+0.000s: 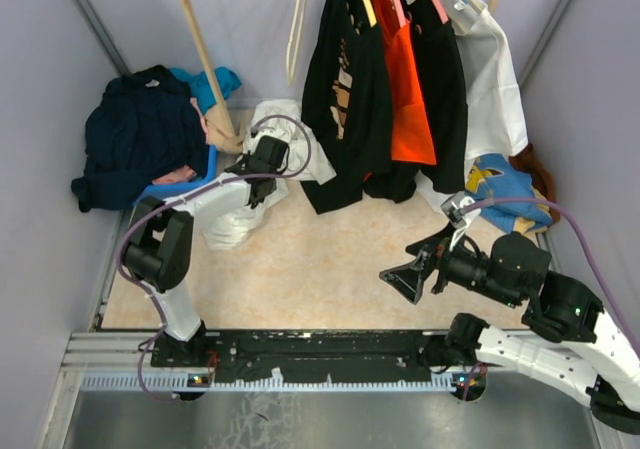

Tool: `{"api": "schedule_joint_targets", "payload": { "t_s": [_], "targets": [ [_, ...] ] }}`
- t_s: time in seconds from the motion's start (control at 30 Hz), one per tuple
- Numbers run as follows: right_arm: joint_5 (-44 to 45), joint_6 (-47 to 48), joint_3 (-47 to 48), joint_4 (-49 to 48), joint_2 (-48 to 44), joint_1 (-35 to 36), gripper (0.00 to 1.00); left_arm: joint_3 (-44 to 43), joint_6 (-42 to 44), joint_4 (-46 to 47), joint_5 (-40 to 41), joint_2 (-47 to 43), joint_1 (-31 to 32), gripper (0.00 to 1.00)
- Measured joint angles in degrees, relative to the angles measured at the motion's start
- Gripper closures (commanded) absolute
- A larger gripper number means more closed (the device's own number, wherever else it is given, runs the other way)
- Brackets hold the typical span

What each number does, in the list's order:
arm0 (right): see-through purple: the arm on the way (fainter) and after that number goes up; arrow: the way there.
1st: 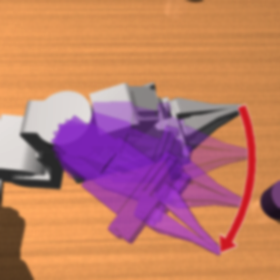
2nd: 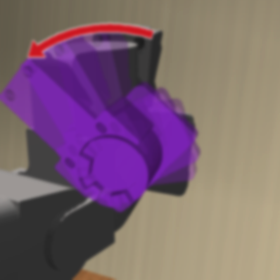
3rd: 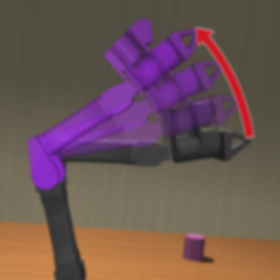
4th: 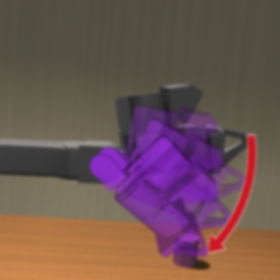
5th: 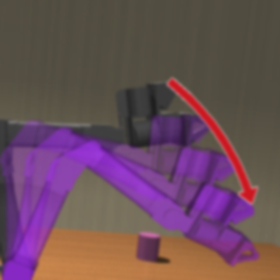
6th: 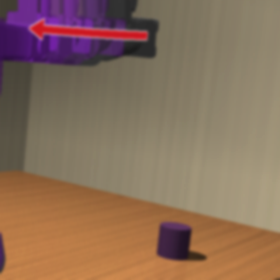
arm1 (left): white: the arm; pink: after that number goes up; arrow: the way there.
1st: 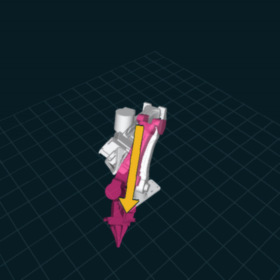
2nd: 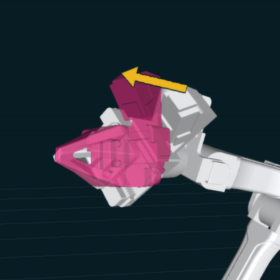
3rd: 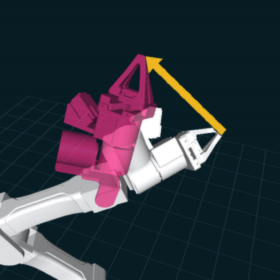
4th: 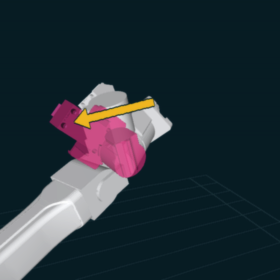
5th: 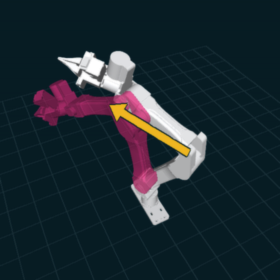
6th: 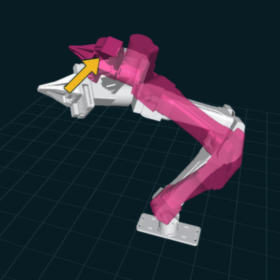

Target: Place the t-shirt on the hanger

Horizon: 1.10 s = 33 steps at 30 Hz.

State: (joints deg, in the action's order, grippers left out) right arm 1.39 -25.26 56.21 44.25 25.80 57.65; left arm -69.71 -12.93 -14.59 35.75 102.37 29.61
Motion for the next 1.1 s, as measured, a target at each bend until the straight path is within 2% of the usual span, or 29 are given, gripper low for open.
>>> {"api": "schedule_joint_targets", "payload": {
  "t_s": [0.37,0.73,1.1],
  "targets": [
    [-0.15,0.13,-0.9,-0.15,0.0,0.0,0.01,-0.39,0.92,0.76,-2.34,2.34,-0.39,0.76],
    [-0.66,0.63,-2.6,-0.55,0.59,0.0,0.01,-1.51,-0.17,-1.14,-2.43,-3.34,1.79,0.76],
    [-0.83,0.74,-2.6,-1.03,0.68,0.0,0.01,-2.97,-0.28,-0.98,-4.5,4.31,0.79,0.73]
  ]
}}
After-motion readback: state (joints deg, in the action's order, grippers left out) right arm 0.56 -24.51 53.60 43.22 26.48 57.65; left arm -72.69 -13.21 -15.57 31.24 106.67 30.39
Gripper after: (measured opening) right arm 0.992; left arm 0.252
